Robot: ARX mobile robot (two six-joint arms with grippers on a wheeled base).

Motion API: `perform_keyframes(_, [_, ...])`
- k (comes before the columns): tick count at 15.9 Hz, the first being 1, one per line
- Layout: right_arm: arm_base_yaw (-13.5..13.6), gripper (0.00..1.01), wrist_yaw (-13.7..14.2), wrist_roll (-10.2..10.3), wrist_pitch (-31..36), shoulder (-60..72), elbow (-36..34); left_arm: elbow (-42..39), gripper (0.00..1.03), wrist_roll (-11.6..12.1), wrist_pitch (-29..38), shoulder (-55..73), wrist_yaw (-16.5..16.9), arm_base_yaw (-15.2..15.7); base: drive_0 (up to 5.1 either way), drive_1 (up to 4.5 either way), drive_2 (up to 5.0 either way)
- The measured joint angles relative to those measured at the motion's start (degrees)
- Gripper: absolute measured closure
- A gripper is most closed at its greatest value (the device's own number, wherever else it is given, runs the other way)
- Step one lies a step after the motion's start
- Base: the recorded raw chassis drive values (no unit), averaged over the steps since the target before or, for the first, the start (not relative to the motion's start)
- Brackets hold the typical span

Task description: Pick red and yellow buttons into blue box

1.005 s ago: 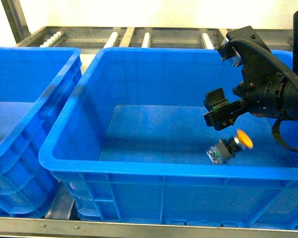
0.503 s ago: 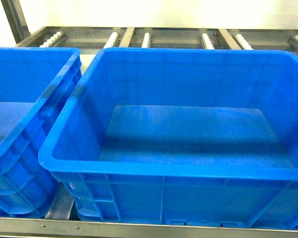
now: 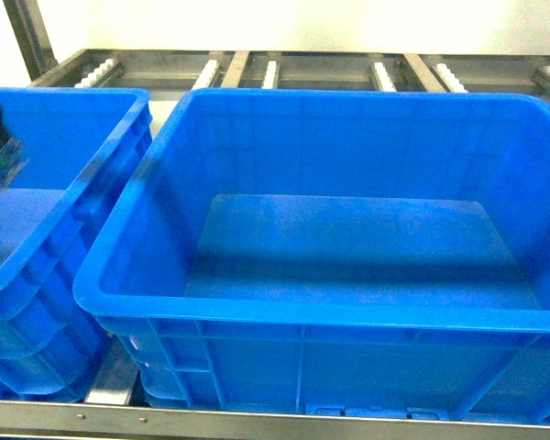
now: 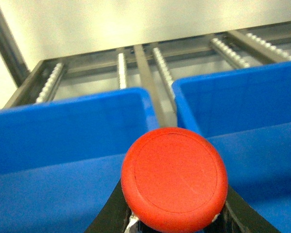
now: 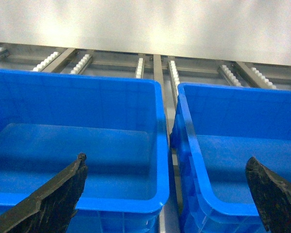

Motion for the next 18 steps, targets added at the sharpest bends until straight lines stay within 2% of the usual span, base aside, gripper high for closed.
perform_keyframes(3, [0.0, 0.03, 0.0, 0.1, 0.0, 0.0, 0.0, 13.0, 0.78, 3.1, -7.7, 9.4, 7.9, -4.5, 0.0, 0.0, 0.0])
perform_keyframes(5, [0.0, 0.03, 0.0, 0.2, 0.0, 0.0, 0.0, 22.0, 0.78, 6.3, -14.4, 17.4, 13.1, -8.0, 0.0, 0.0, 0.0])
perform_keyframes(6, [0.0, 0.03, 0.0, 0.2, 0.0, 0.0, 0.0, 27.3, 0.78, 7.3, -19.2, 21.1, 14.8, -9.1, 0.0, 0.0, 0.0])
perform_keyframes(7, [0.0, 0.03, 0.0, 0.2, 0.0, 0.0, 0.0, 31.4, 0.78, 8.3, -22.1, 24.1, 15.3, -10.0, 0.0, 0.0, 0.0])
perform_keyframes(9, [0.0, 0.03, 0.0, 0.2, 0.0, 0.0, 0.0, 37.7, 0.78, 8.9, -29.9, 28.0, 17.5, -10.3, 0.0, 0.0, 0.0])
perform_keyframes(11, [0.0, 0.03, 0.0, 0.2, 0.0, 0.0, 0.0, 41.8, 0.78, 11.2, -37.5, 32.0, 19.6, -10.5, 0.0, 0.0, 0.0])
perform_keyframes(12, [0.0, 0.03, 0.0, 0.2, 0.0, 0.0, 0.0, 41.7, 0.7, 11.7, -39.2, 33.2, 20.7, -10.1, 0.0, 0.0, 0.0])
perform_keyframes(13, [0.0, 0.03, 0.0, 0.2, 0.0, 0.0, 0.0, 40.8, 0.59, 12.6, -37.7, 34.1, 20.0, -9.9, 0.0, 0.0, 0.0])
perform_keyframes(14, [0.0, 0.03, 0.0, 0.2, 0.0, 0.0, 0.0, 40.4, 0.48, 13.4, -36.2, 34.6, 17.8, -9.9, 0.0, 0.0, 0.0])
perform_keyframes(18, [0.0, 0.03, 0.0, 0.2, 0.0, 0.0, 0.0, 38.4, 0.04, 14.8, -30.8, 33.0, 17.5, -9.6, 0.0, 0.0, 0.0])
